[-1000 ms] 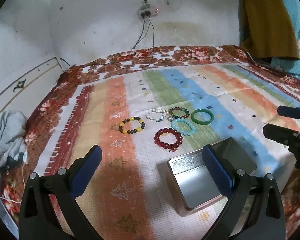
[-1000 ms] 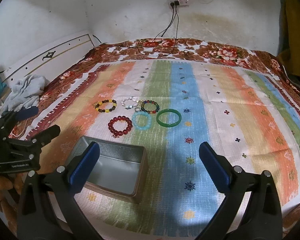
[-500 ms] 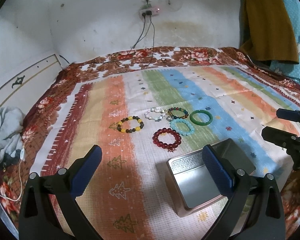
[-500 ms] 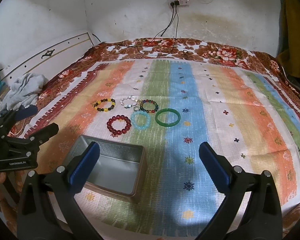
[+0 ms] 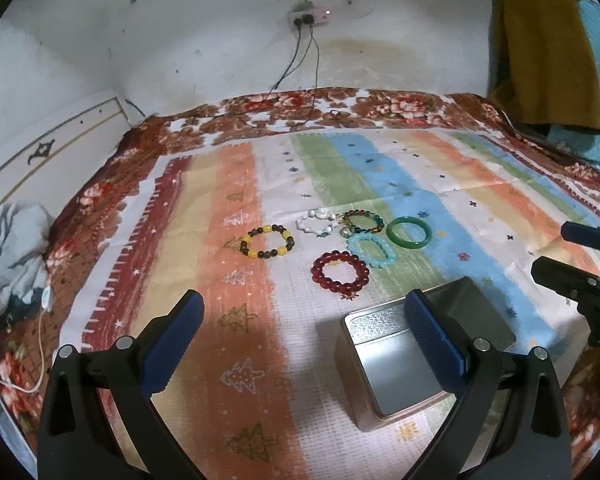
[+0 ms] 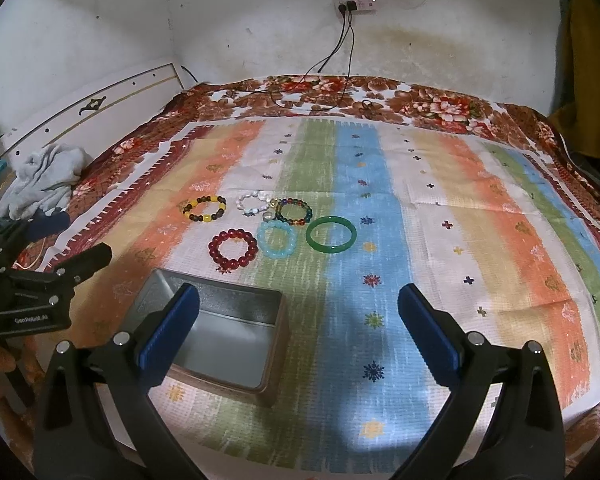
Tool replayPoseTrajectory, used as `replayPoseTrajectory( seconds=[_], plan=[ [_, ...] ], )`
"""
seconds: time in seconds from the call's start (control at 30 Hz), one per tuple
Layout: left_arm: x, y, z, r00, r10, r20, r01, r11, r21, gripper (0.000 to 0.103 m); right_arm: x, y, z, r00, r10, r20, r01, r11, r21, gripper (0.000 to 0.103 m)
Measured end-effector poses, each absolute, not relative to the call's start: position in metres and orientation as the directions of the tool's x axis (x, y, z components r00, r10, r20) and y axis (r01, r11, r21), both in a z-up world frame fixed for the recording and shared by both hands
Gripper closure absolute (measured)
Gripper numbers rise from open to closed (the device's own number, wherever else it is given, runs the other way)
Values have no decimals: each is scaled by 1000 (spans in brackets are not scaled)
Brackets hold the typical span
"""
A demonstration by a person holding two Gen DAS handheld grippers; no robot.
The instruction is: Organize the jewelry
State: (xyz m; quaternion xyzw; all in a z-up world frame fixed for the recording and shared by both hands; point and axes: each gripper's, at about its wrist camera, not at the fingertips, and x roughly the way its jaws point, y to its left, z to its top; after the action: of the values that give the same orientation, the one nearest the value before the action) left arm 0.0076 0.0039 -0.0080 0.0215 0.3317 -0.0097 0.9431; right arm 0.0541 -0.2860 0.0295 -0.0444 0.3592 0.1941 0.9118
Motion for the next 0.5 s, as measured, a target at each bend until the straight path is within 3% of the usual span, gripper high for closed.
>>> replayPoseTrajectory(
  seconds=[0.23,0.5],
  plan=[
    [9,9,-10,773,-6,-635,27,999,24,5,55,-284,27,661,320,-679,-392,919,51,5],
    [12,10,-15,764,84,-640,-37,996,86,5,55,-278,24,656,316,-685,-391,919,49,5]
  ],
)
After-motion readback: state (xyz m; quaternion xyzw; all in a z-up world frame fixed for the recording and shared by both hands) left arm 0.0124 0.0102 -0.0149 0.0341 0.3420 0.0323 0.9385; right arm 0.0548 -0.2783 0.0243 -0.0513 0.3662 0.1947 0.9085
